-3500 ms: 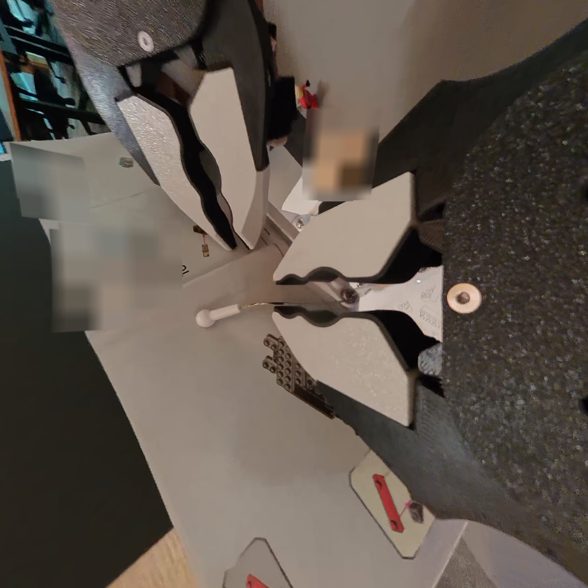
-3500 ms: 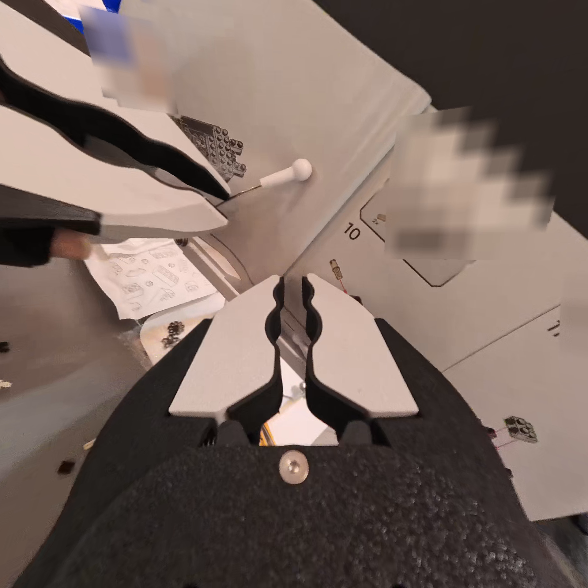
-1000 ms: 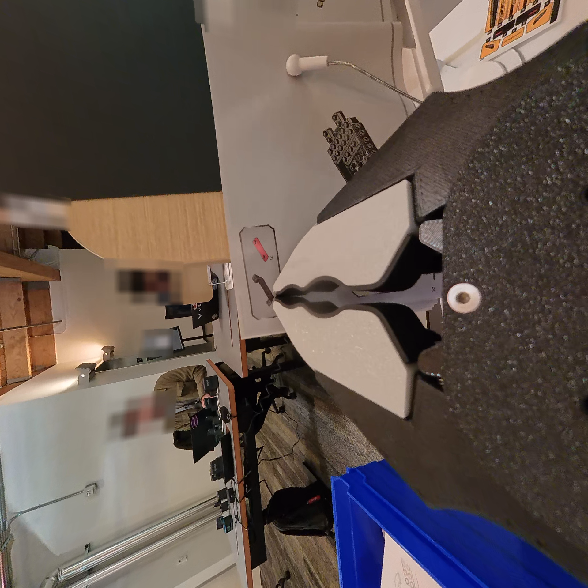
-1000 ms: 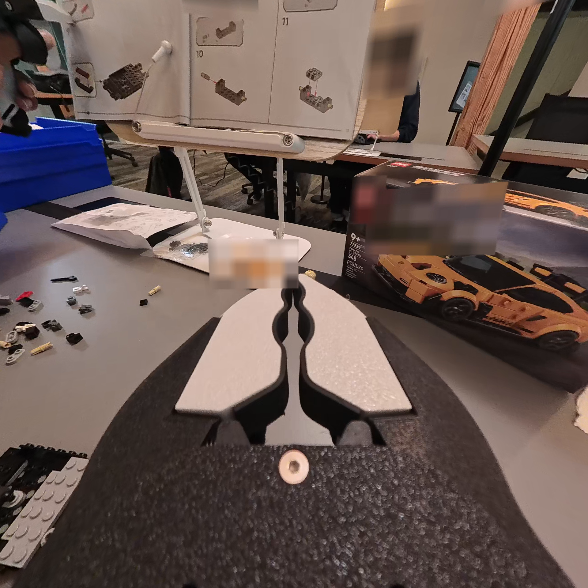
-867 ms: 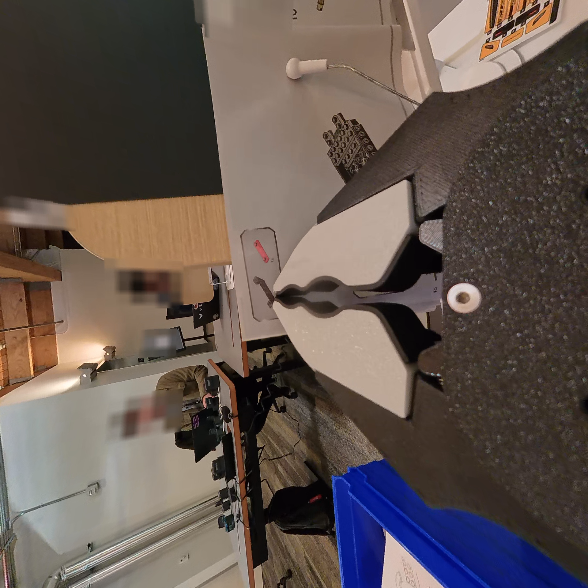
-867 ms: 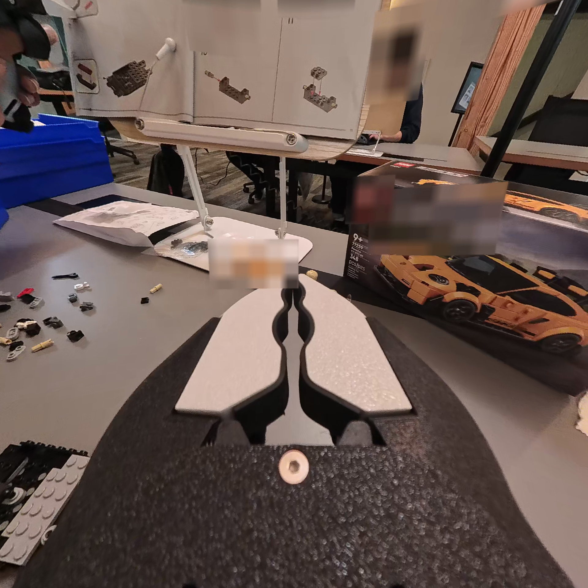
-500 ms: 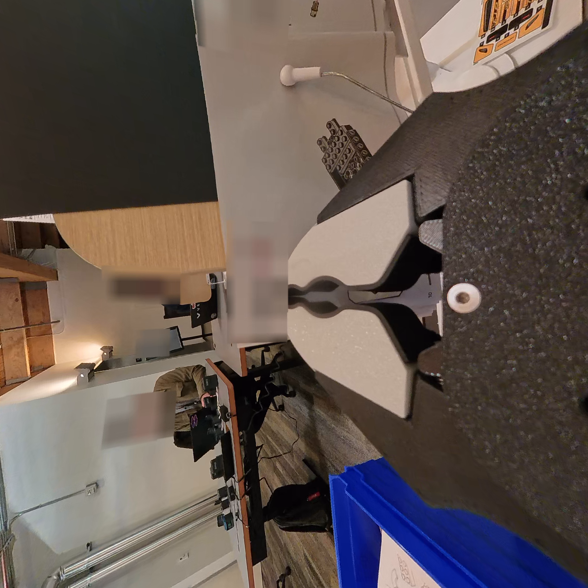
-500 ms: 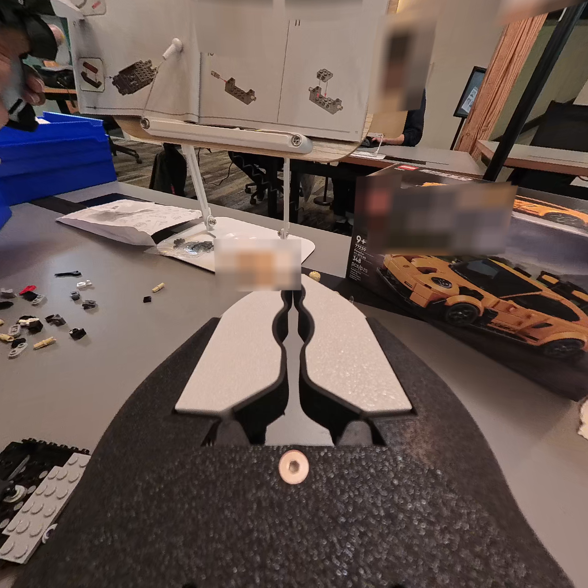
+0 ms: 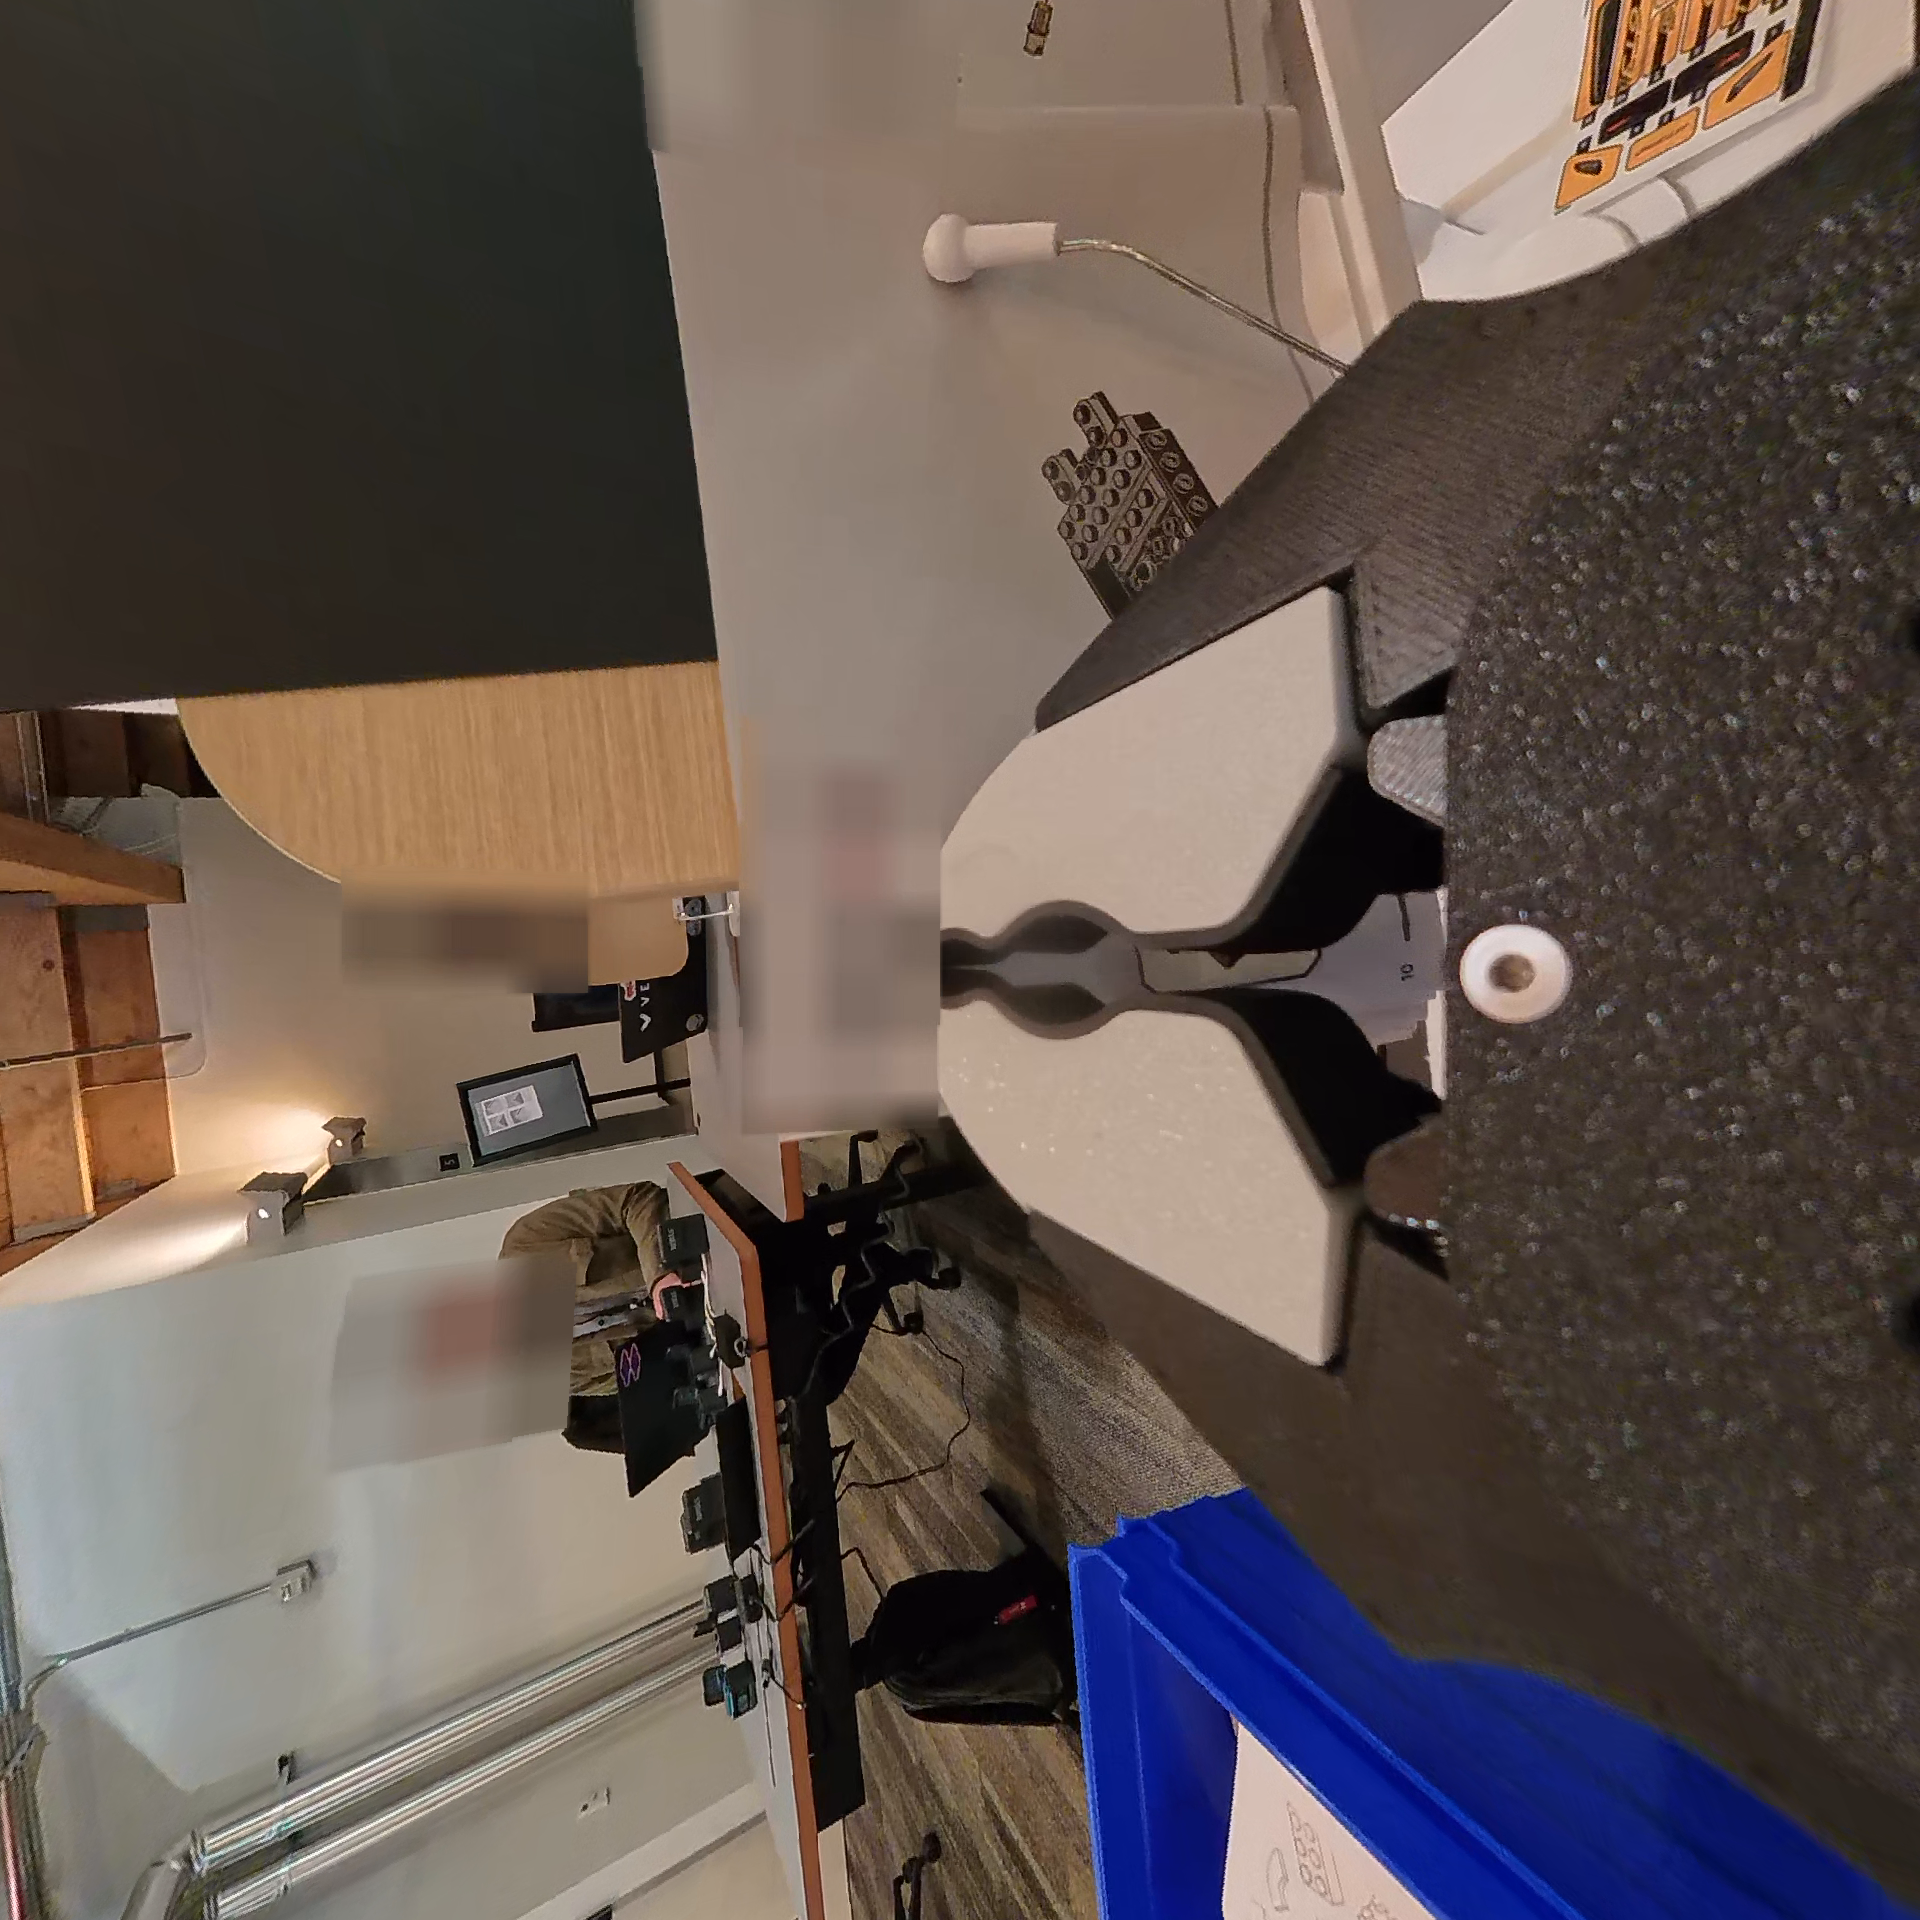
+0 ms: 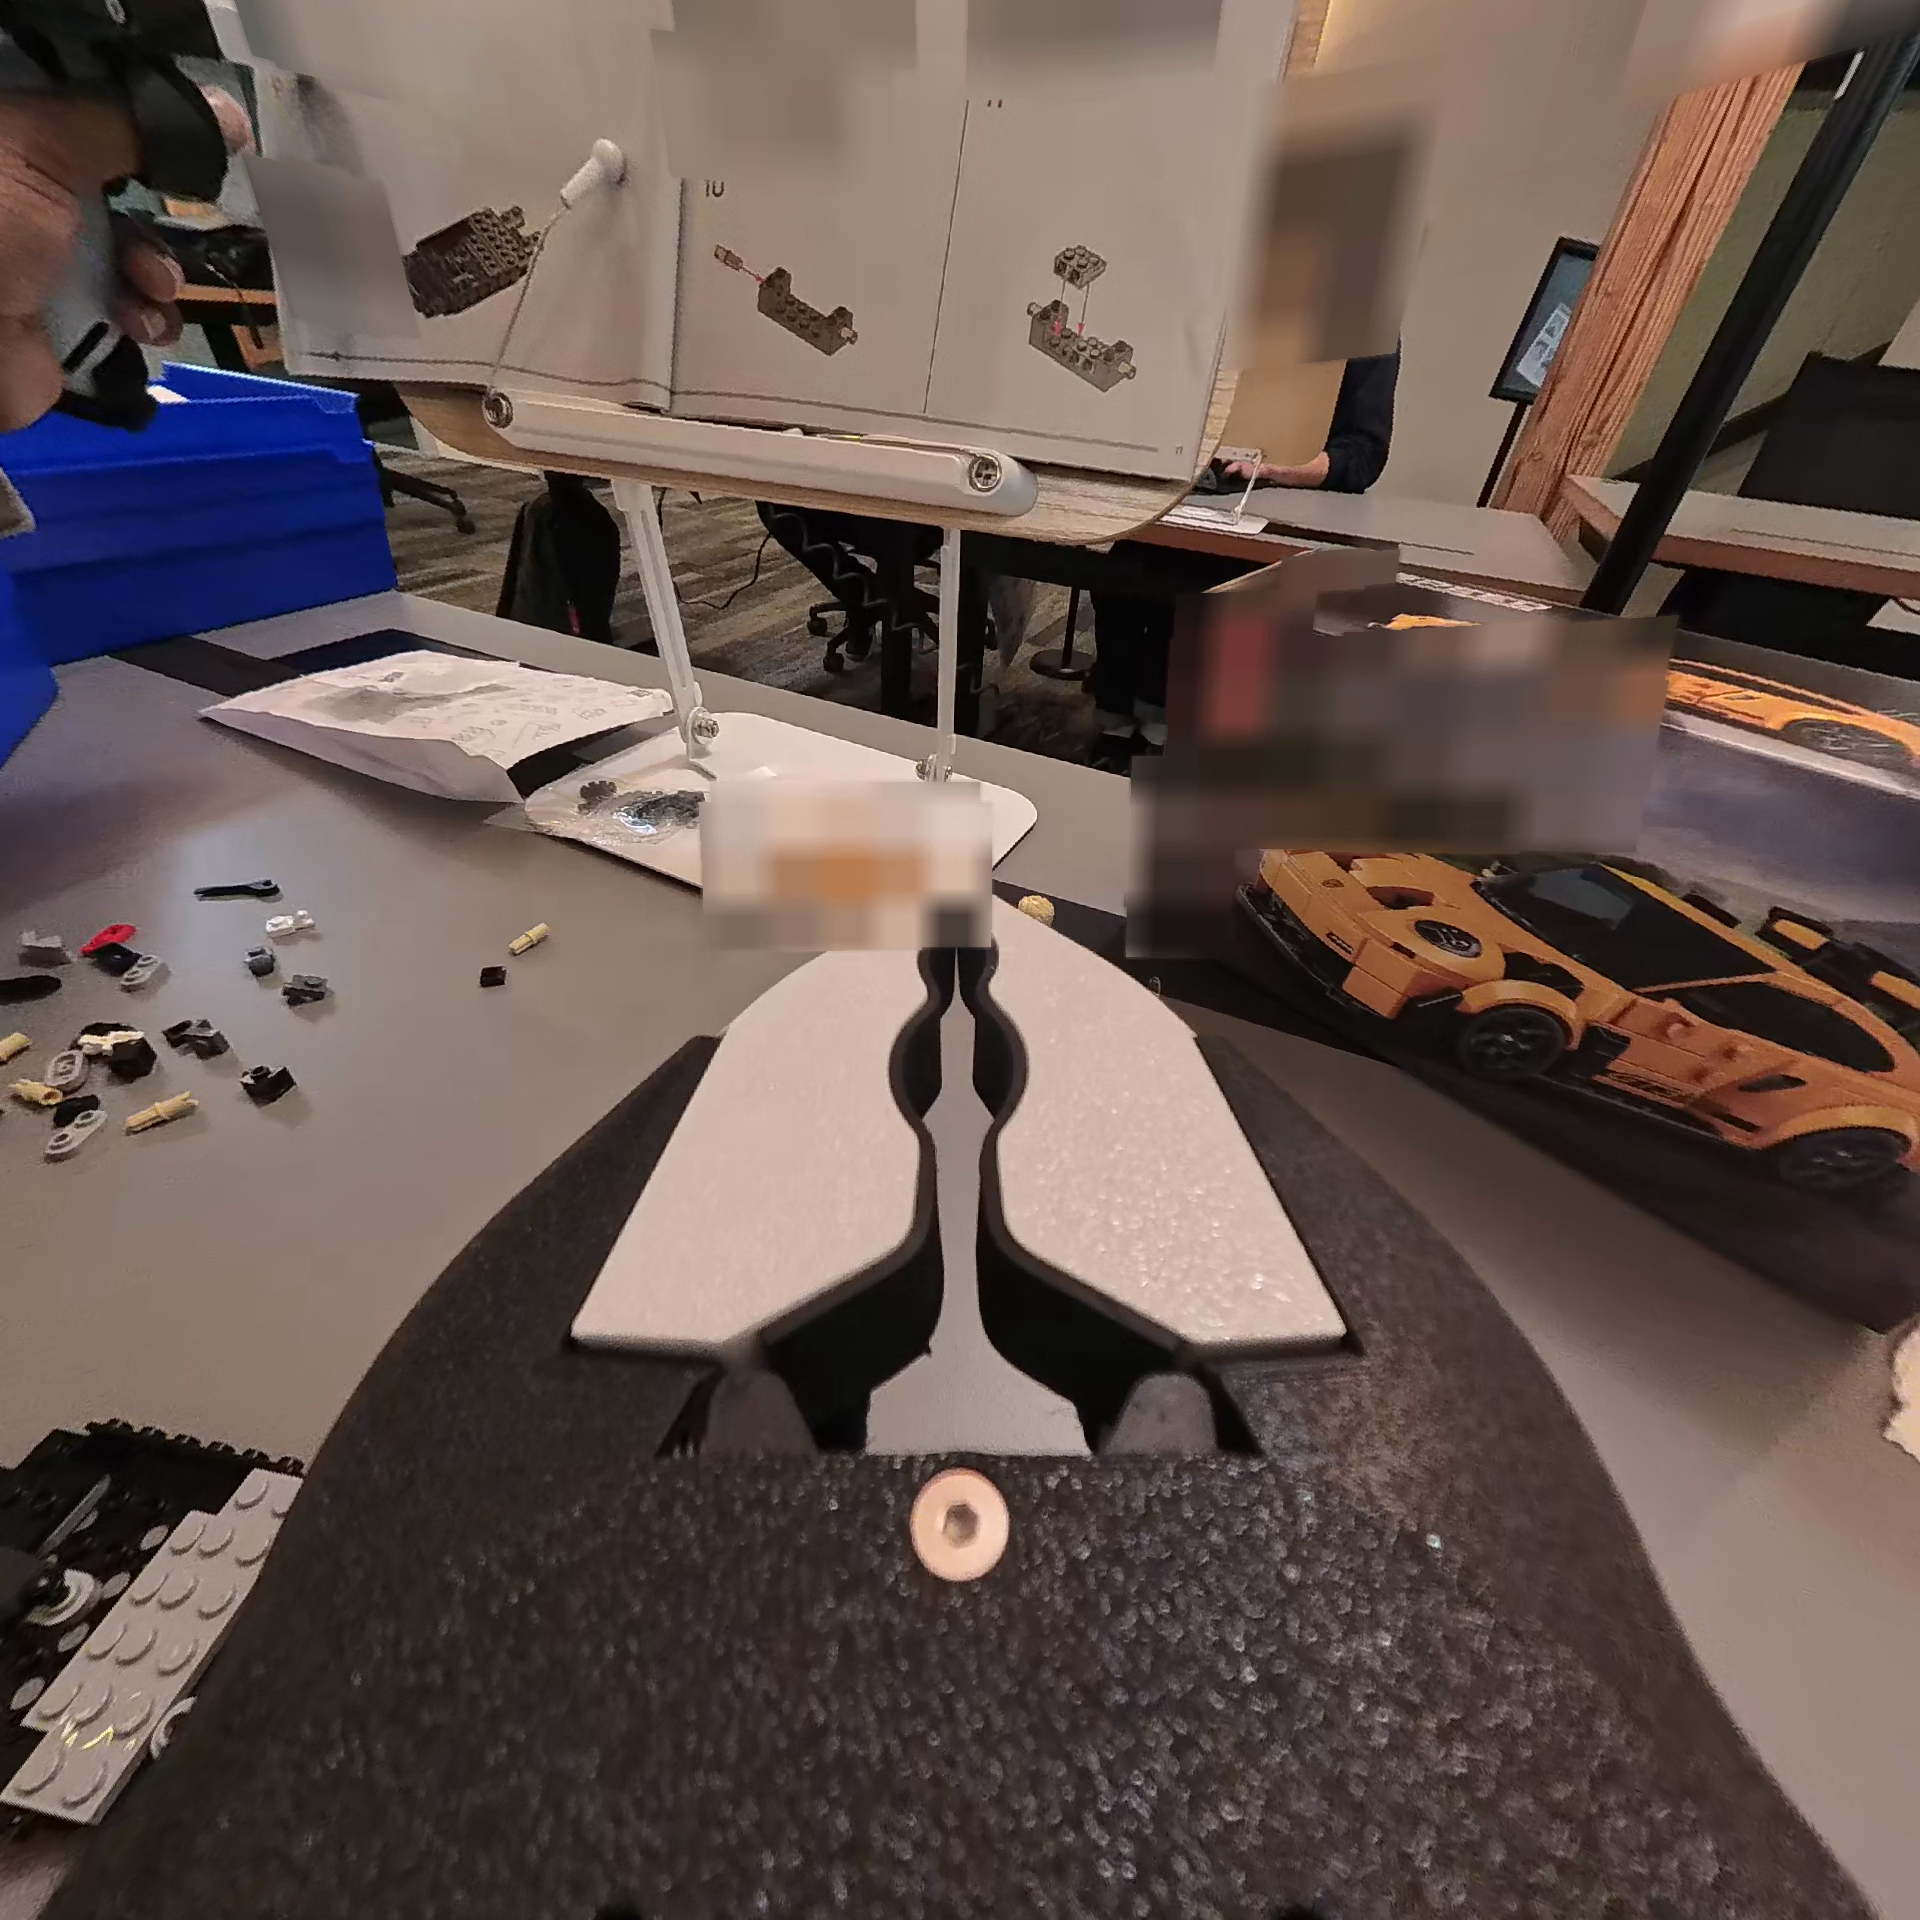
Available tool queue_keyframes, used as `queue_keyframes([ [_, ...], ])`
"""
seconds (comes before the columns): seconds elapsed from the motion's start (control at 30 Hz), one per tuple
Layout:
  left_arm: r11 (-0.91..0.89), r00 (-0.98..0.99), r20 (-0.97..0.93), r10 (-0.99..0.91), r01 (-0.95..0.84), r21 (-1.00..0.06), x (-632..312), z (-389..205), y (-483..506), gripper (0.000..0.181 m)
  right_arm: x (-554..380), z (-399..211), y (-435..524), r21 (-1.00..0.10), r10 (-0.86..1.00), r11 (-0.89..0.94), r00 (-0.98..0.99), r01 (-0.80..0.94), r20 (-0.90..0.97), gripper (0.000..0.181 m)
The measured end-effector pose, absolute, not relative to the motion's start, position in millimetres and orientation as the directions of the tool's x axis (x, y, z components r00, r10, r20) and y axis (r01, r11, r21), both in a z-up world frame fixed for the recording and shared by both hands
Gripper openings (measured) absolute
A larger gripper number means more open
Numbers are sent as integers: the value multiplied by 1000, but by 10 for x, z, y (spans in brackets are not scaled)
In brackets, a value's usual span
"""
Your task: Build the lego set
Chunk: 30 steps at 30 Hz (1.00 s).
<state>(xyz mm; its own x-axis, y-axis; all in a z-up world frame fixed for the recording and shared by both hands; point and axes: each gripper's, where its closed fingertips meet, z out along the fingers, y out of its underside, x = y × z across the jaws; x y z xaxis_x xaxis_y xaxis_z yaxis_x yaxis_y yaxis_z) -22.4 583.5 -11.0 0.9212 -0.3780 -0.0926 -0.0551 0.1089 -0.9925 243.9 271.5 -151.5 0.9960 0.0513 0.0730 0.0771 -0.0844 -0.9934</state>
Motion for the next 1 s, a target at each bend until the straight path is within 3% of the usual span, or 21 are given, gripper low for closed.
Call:
queue_keyframes([
  [1.0, 109, 906, -96, -411, -56, -992, 34, -125, 5772, 0, 2393, -1539, 2720, -992, 70, -93, 994, 91, 85, 0],
])
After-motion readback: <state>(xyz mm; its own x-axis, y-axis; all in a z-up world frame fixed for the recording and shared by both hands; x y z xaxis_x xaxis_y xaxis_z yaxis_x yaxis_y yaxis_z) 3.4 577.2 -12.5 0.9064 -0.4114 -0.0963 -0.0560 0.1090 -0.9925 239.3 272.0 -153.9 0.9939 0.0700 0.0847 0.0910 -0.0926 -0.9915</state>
